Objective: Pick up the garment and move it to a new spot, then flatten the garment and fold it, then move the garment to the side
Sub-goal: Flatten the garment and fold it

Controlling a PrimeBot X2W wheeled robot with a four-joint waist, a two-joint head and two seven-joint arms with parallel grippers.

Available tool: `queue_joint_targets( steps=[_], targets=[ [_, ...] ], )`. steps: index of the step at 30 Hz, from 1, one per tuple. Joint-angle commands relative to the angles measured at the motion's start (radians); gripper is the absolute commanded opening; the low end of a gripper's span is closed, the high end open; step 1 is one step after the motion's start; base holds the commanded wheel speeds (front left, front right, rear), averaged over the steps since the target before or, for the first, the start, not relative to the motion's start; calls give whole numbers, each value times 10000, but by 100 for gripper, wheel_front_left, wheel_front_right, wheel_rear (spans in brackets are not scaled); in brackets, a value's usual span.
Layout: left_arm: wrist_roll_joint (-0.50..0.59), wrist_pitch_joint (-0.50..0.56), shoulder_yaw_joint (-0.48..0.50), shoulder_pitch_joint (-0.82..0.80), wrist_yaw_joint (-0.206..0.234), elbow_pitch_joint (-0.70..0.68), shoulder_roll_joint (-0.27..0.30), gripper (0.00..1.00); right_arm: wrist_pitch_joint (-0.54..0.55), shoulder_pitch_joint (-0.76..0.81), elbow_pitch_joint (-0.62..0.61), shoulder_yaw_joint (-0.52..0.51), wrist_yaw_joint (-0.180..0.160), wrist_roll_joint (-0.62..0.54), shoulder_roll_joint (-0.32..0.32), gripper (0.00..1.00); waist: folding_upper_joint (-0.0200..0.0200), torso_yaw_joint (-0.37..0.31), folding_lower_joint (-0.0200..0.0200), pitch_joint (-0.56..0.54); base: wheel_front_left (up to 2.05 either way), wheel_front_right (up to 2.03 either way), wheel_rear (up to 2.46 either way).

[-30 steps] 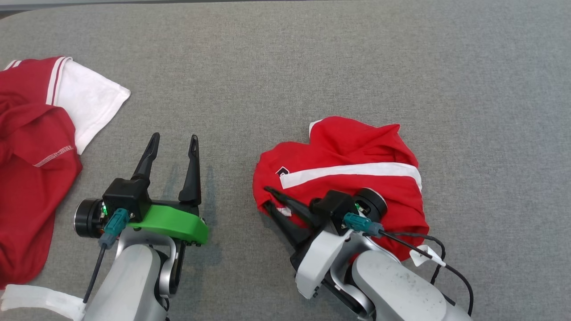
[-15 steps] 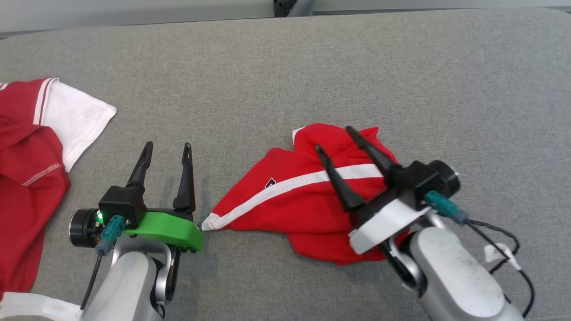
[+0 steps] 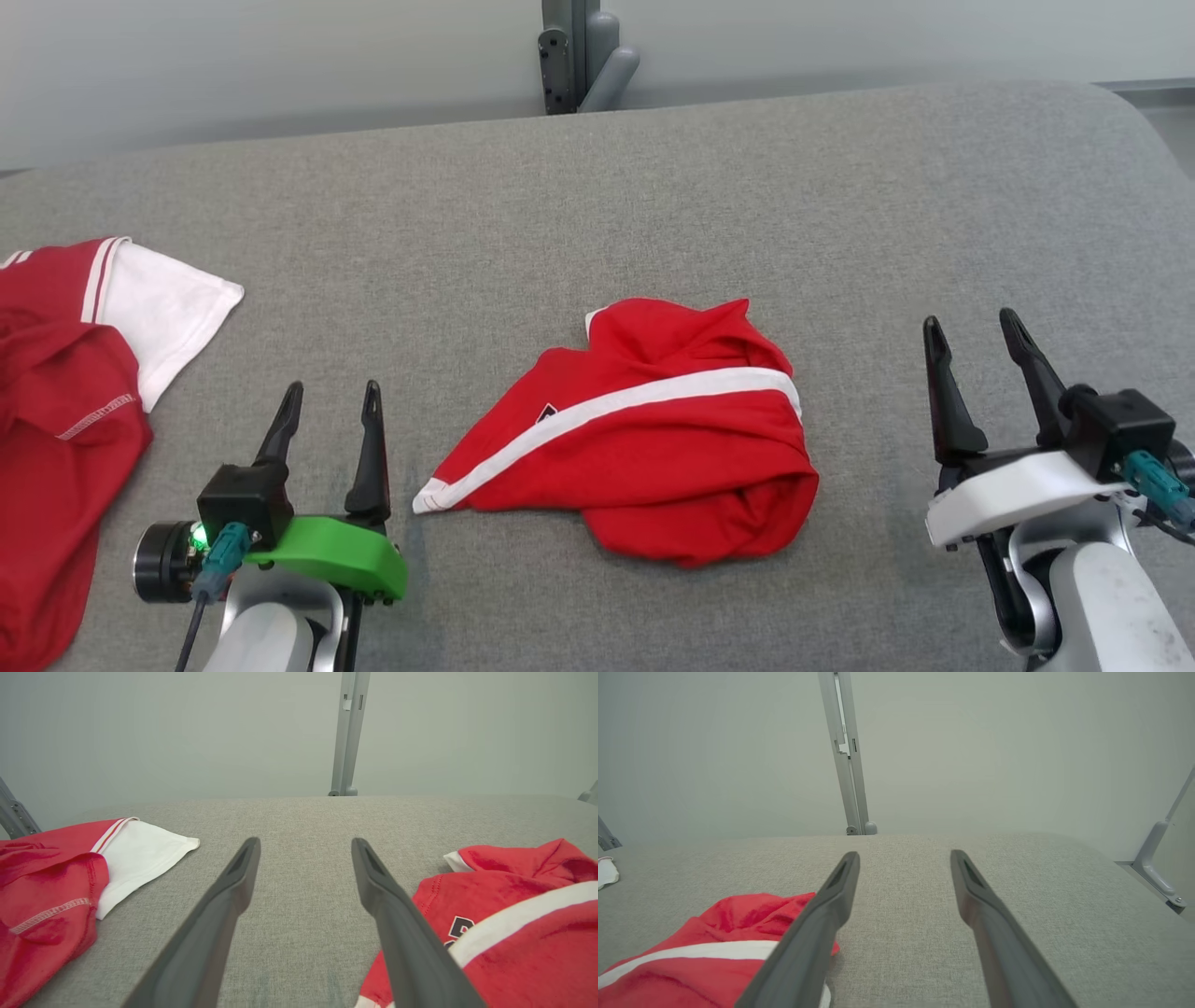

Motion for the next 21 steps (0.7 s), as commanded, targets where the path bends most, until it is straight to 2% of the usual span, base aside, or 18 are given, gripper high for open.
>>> queue_joint_targets(
  steps=[1, 9, 21],
  targets=[
    [-96, 31, 1, 257, 69, -57, 109, 100, 38, 316, -148, -132, -3, 56, 68, 100, 0, -60, 0, -319, 0, 0, 0],
    [-118, 263, -97, 850, 215, -429, 191, 100, 282, 1168, -613, -342, -3, 4, 212, 100, 0, -112, 0, -748, 0, 0, 0],
    [-114, 443, -303, 908, 281, -702, 236, 100, 542, 1337, -839, -298, -3, 31, 284, 100, 0, -63, 0, -715, 0, 0, 0]
  ],
)
